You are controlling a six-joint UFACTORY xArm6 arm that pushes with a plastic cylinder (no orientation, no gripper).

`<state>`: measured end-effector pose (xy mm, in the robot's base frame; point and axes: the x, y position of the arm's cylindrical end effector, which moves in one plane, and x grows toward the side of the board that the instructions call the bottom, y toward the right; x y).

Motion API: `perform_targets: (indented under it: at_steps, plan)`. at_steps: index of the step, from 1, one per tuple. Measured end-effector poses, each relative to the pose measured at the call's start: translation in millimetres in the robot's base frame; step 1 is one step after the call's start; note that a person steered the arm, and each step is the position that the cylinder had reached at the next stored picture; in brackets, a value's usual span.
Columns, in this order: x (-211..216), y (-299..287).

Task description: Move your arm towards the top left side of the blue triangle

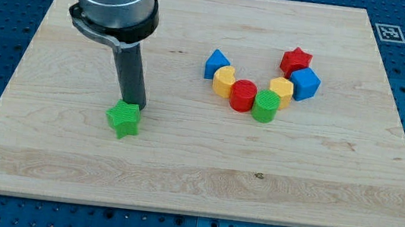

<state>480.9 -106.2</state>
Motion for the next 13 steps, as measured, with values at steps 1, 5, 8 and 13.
perform_targets:
  at_steps: [1, 5, 8, 13]
  plan:
    - [-14.3, 0.0]
    - [-75.3, 0.0]
    - [-82.7, 0.0]
    - [-157.0, -6.7]
